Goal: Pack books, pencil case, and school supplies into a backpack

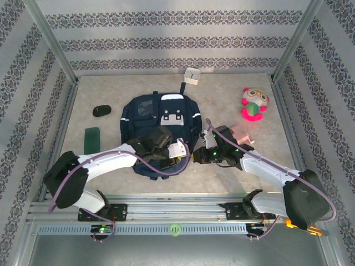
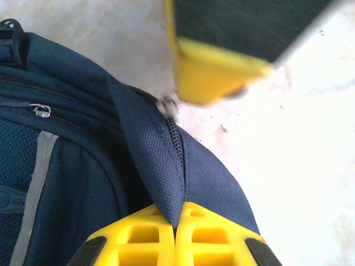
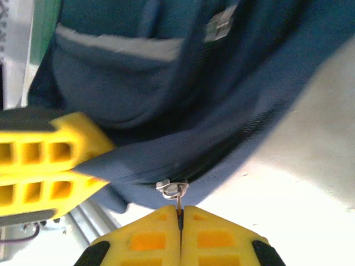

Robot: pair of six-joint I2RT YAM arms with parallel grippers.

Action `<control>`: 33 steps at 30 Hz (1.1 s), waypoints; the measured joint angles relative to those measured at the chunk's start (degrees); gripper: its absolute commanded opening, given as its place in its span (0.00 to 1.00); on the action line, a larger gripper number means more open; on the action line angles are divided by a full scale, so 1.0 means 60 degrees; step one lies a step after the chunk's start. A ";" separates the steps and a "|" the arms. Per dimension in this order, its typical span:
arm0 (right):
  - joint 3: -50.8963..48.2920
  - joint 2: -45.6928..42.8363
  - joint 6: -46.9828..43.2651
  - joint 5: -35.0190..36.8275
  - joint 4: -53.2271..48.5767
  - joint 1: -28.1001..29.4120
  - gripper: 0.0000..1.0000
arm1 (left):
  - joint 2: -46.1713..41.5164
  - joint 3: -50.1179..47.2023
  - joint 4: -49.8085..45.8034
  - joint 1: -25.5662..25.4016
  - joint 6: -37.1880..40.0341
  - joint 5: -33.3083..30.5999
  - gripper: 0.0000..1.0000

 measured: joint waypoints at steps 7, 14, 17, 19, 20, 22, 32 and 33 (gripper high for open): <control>0.0157 0.0364 -0.0222 0.0000 0.0415 0.0237 0.00 | -0.2186 -0.1191 -0.0331 0.0878 0.0113 0.1268 0.00; 0.0448 0.0492 -0.0597 0.0586 0.0670 0.0871 0.00 | -0.3136 -0.1552 -0.0430 0.1490 -0.0018 0.2149 0.00; 0.0448 0.0827 -0.0466 0.1016 0.0962 0.0386 0.00 | -0.3202 -0.1490 -0.0637 0.1504 -0.0011 0.2310 0.00; 0.0448 0.1118 -0.0342 0.1406 0.1166 -0.0015 0.00 | -0.3279 -0.1384 -0.0841 0.1548 0.0022 0.2437 0.00; 0.0448 0.1279 -0.0277 0.1592 0.1264 -0.0193 0.00 | -0.3322 -0.1311 -0.0951 0.1559 0.0051 0.2488 0.00; 0.0495 0.1661 -0.0117 0.1883 0.1504 -0.0528 0.00 | -0.3417 -0.1151 -0.1180 0.1559 0.0127 0.2554 0.00; 0.0973 0.2473 0.0204 0.1475 0.2233 -0.0882 0.30 | -0.3512 -0.1053 -0.1297 0.1621 0.0251 0.2288 0.46; 0.0973 0.2441 0.0142 0.1636 0.2149 -0.0976 0.37 | -0.3621 -0.1053 -0.1293 0.1621 0.0229 0.2284 0.61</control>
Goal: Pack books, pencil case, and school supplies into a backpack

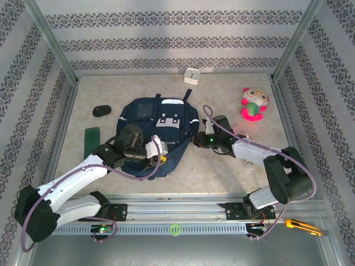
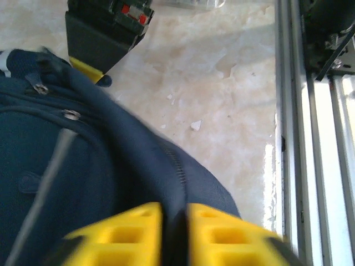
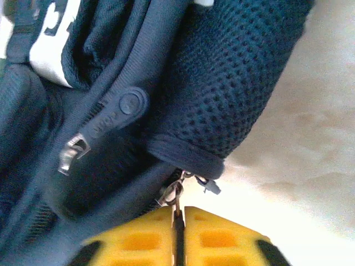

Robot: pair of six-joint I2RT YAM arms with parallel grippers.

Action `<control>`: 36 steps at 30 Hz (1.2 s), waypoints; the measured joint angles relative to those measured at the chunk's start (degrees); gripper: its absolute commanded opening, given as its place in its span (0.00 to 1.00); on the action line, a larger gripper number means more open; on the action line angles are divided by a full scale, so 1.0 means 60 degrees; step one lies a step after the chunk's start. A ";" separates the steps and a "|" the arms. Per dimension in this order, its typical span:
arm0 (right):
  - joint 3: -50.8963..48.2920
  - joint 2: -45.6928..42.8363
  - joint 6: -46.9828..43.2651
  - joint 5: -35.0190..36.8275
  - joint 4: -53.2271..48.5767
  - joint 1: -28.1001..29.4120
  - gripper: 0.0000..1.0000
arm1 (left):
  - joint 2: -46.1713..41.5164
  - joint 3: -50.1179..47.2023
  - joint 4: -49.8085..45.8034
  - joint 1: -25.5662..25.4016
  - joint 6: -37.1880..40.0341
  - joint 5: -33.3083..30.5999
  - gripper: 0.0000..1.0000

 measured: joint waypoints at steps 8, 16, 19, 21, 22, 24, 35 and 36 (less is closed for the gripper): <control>-0.0018 -0.2750 -0.0459 0.0696 -0.1883 -0.0073 0.52 | -0.0597 0.0361 -0.0120 0.0182 0.0466 -0.0954 0.74; -0.0699 -0.4098 -0.0867 0.0841 -0.1781 0.1647 0.52 | 0.0455 0.0386 -0.0616 0.0244 0.2062 -0.2284 0.79; -0.0998 -0.4000 -0.1246 0.0871 -0.1596 0.2062 0.50 | 0.1158 0.0386 -0.0572 0.0248 0.2488 -0.2597 0.82; -0.1035 -0.3781 -0.1443 0.0863 -0.1384 0.2361 0.49 | 0.1606 0.0393 -0.0590 0.0244 0.2681 -0.2652 0.86; -0.1035 -0.3628 -0.1475 0.0845 -0.1235 0.2510 0.49 | 0.1825 0.0397 -0.0612 0.0240 0.2798 -0.2652 0.89; -0.1035 -0.3242 -0.1461 0.0725 -0.0965 0.2823 0.49 | 0.2018 0.0397 -0.0710 0.0229 0.2940 -0.2565 0.92; -0.1792 -0.1537 -0.0215 0.0991 0.0736 0.3523 0.35 | 0.2586 0.0393 -0.0594 -0.0033 0.3432 -0.3187 0.83; -0.1792 -0.1370 -0.0182 0.1013 0.0827 0.3523 0.34 | 0.2721 0.0393 -0.0557 -0.0069 0.3439 -0.3311 0.74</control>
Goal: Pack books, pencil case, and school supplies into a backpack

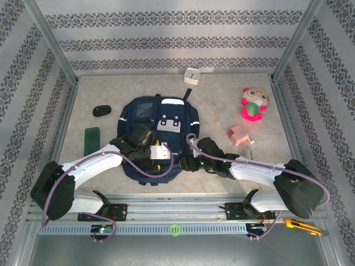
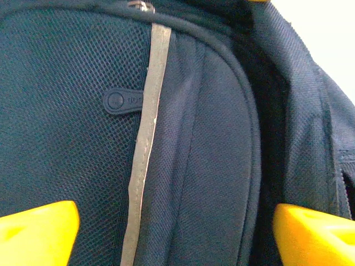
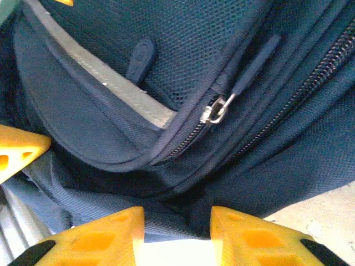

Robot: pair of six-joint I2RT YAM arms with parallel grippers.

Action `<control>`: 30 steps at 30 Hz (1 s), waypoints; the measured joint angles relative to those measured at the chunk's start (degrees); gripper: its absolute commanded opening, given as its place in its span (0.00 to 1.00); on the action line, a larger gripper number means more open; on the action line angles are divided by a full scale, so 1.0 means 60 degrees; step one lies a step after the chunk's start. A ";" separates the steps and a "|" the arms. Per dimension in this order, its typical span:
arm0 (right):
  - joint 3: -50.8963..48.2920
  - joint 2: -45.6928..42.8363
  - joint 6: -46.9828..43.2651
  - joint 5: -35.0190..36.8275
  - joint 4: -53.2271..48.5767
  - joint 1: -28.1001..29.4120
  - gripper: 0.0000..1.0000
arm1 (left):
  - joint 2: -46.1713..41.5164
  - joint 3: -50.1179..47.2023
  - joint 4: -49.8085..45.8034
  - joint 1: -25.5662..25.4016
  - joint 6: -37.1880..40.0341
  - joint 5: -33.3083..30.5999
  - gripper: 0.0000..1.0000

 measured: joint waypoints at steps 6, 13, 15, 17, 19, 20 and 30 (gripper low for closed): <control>0.0004 0.0368 0.0011 0.0047 0.0273 -0.0022 0.37 | -0.0036 -0.0091 0.0146 -0.0084 -0.0076 -0.0240 0.07; -0.0091 -0.0852 -0.0539 0.0076 0.0160 -0.0342 0.50 | -0.1650 -0.0291 0.0357 0.0029 -0.0903 -0.0178 0.00; -0.0160 -0.1650 -0.0838 0.0117 0.0066 -0.0656 0.52 | -0.2218 -0.0295 0.0463 0.0237 -0.1249 -0.0051 0.00; -0.0200 -0.2426 -0.1297 0.0160 0.0000 -0.0900 0.54 | -0.2703 -0.0291 0.0572 0.0477 -0.1566 0.0084 0.00; -0.0211 -0.3104 -0.1996 0.0204 -0.0015 -0.1005 0.56 | -0.2987 -0.0284 0.0670 0.0667 -0.1807 0.0226 0.00; -0.0211 -0.3340 -0.2452 0.0178 -0.0018 -0.0998 0.57 | -0.3027 -0.0259 0.0685 0.0725 -0.1894 0.0306 0.00; 0.0521 -0.2889 -0.6153 0.0011 -0.0178 -0.0681 0.67 | -0.2463 0.0091 0.0667 0.0761 -0.2127 0.1213 0.00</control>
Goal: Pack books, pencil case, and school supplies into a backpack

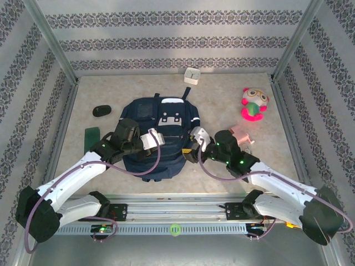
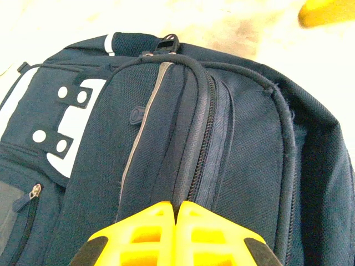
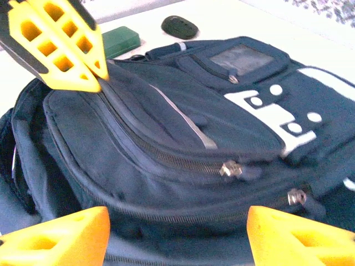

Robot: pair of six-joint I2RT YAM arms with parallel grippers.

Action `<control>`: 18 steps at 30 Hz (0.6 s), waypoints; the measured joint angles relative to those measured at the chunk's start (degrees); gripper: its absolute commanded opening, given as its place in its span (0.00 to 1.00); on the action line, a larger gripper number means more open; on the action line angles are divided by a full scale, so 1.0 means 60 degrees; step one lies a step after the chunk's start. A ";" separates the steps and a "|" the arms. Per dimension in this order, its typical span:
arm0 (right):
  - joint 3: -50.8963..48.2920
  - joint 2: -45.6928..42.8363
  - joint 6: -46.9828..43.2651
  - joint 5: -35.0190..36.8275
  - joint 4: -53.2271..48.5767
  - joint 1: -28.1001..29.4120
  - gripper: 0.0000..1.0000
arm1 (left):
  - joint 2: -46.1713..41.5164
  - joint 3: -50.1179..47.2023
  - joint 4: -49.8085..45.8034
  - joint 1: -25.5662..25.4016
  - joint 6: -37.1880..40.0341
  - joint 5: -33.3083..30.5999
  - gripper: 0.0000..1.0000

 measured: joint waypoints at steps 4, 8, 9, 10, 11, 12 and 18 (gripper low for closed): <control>0.0841 0.1133 -0.1089 -0.0273 0.0015 0.0062 0.70 | 0.0022 0.0069 -0.0004 0.0000 0.0007 0.0259 0.00; 0.1464 0.2000 -0.1807 -0.0892 0.0066 0.0051 0.71 | 0.0080 0.0310 -0.0124 0.0000 0.0062 0.0495 0.00; 0.1610 0.2197 -0.1942 -0.1118 0.0084 0.0044 0.71 | 0.0102 0.0393 -0.0146 0.0000 0.0091 0.0576 0.00; 0.1749 0.2386 -0.2065 -0.1355 0.0091 0.0029 0.70 | 0.0117 0.0463 -0.0160 0.0000 0.0124 0.0641 0.00; 0.1836 0.2528 -0.2138 -0.1555 0.0102 -0.0029 0.67 | 0.0135 0.0521 -0.0186 0.0000 0.0157 0.0710 0.00; 0.1953 0.2688 -0.2193 -0.1894 0.0109 -0.0106 0.62 | 0.0142 0.0557 -0.0193 0.0000 0.0189 0.0772 0.00; 0.2466 0.3242 -0.2565 -0.3417 -0.0168 -0.0652 0.00 | 0.0215 0.0750 -0.0193 0.0044 0.0273 0.0849 0.13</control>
